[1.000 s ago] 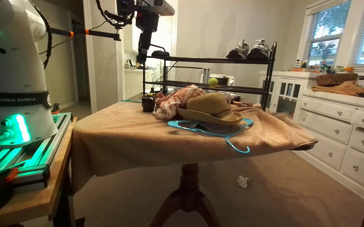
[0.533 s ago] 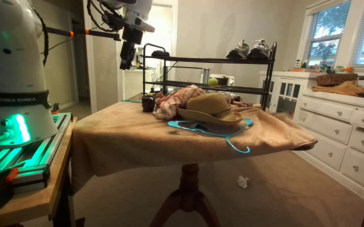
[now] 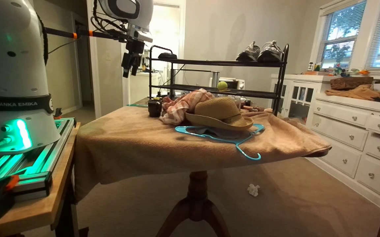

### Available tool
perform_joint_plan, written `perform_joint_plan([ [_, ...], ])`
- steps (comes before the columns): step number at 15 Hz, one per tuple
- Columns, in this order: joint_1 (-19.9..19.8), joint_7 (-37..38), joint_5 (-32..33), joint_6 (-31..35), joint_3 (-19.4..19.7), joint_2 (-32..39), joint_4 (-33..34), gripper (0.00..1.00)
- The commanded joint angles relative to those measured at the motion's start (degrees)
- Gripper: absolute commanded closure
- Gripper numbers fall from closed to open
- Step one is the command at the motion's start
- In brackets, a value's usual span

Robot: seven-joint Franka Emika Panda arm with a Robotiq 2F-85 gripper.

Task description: Put the green item onto the rack

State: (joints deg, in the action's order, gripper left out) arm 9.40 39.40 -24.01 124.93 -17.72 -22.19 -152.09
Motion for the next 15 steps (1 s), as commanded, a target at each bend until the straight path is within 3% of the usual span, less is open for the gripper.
perform_joint_plan([
  [1, 1.8, 3.4, -2.0, 7.4, -1.4, 8.6, 3.8, 0.00],
  [5, 3.1, 4.6, -0.1, 14.1, -2.0, 17.1, 7.8, 0.00],
  [9, 5.9, -3.1, -4.6, 17.1, -1.2, 22.5, 11.2, 0.00],
  [10, 5.3, 0.4, -2.0, 15.6, -0.9, 19.1, 9.0, 0.00],
  [15, 5.9, -1.7, -2.9, 16.0, -0.8, 21.9, 11.0, 0.00],
])
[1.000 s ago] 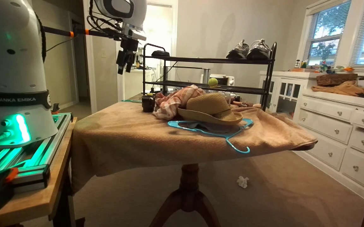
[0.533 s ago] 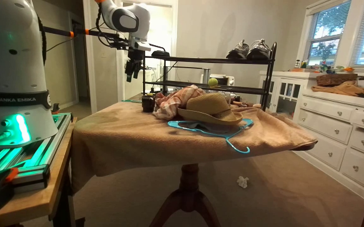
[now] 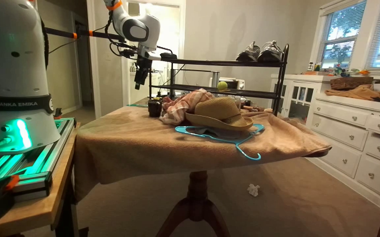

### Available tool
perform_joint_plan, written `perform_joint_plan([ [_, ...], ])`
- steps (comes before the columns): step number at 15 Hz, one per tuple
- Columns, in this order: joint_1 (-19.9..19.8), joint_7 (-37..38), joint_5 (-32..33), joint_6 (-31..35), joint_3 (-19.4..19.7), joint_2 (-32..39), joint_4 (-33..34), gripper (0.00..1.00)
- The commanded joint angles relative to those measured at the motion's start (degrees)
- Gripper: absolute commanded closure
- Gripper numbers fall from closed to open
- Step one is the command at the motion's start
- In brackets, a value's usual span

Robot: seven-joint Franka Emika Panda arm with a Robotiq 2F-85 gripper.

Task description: Put the green item onto the rack

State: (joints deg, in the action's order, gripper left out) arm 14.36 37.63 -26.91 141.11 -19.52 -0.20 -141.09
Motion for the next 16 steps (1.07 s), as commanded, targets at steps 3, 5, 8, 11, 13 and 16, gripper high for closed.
perform_joint_plan([
  [3, 0.9, -0.2, 0.0, -0.2, 1.0, -0.1, 0.1, 0.00],
  [5, 1.8, 1.2, -1.1, 3.3, 0.2, 3.5, 1.4, 0.00],
  [8, 3.9, 2.7, -1.5, 7.2, -0.9, 8.9, 4.5, 0.00],
  [11, 6.5, 4.9, -0.5, 12.0, -1.4, 14.7, 7.8, 0.00],
  [13, 8.2, 6.2, 0.9, 14.9, -1.0, 18.4, 10.0, 0.00],
  [16, 10.2, 6.7, 1.9, 18.3, -0.1, 23.4, 13.7, 0.00],
])
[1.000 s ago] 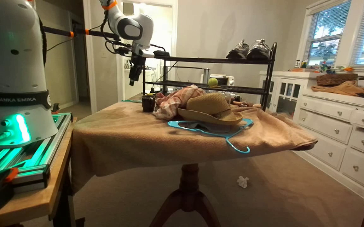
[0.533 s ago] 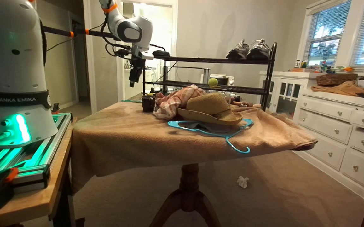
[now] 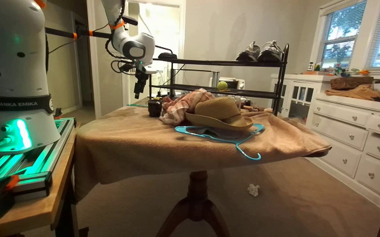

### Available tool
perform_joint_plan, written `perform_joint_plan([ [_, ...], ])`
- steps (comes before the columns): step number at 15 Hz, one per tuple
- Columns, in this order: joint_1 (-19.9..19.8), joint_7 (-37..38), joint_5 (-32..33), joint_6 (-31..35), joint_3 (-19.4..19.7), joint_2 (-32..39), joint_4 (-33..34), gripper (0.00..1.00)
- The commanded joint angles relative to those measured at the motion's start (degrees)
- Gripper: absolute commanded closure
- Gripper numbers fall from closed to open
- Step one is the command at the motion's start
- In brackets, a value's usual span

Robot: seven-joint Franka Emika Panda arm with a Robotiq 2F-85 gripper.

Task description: Put the green item onto the rack

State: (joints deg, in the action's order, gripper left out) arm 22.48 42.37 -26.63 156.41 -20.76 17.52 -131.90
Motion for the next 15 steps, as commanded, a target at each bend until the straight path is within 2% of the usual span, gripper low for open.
perform_joint_plan([
  [1, 2.7, 2.2, 2.0, 3.9, 1.6, 7.1, 5.7, 0.00],
  [10, 9.6, 8.4, 10.9, 3.2, 9.7, 16.5, 16.9, 0.00],
  [14, 11.6, 10.4, 13.1, 2.0, 11.8, 19.2, 21.1, 0.11],
  [15, 12.0, 10.8, 13.5, 1.6, 12.3, 19.8, 22.0, 0.11],
])
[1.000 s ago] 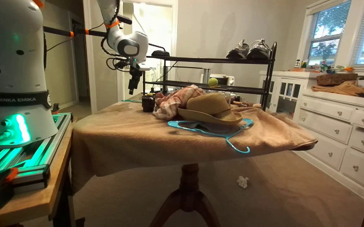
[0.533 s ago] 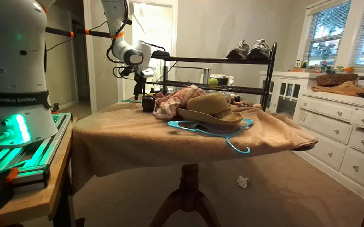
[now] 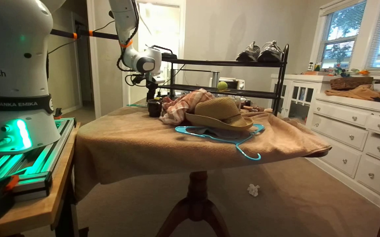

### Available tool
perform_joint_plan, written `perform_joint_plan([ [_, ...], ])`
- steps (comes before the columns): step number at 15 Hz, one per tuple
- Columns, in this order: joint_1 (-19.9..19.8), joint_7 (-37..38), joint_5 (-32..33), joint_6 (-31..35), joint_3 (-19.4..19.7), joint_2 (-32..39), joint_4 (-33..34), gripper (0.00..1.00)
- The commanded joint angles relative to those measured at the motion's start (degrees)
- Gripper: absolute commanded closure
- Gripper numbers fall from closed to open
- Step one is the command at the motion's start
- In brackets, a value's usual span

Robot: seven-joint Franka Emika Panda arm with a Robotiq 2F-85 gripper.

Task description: Put the green item onto the rack

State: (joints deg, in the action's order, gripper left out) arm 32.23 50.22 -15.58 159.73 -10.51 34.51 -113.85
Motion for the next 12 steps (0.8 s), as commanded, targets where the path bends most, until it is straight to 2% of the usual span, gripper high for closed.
perform_joint_plan([
  [1, 2.7, 3.1, 2.9, -2.0, 2.4, 3.4, 4.8, 0.19],
  [2, 3.0, 3.1, 3.3, -2.6, 2.7, 4.0, 5.3, 0.21],
  [5, 3.9, 3.2, 4.0, -3.2, 3.5, 5.3, 6.9, 0.41],
  [6, 4.1, 3.2, 4.1, -3.5, 3.7, 5.7, 7.4, 0.42],
  [7, 4.3, 3.2, 4.3, -4.0, 3.9, 5.8, 7.8, 0.54],
  [10, 4.3, 3.3, 5.0, -5.6, 4.3, 5.5, 8.1, 0.80],
  [11, 4.3, 3.4, 5.2, -6.0, 4.4, 5.2, 8.0, 0.86],
  [12, 4.2, 3.4, 5.4, -6.1, 4.4, 5.0, 7.9, 0.87],
])
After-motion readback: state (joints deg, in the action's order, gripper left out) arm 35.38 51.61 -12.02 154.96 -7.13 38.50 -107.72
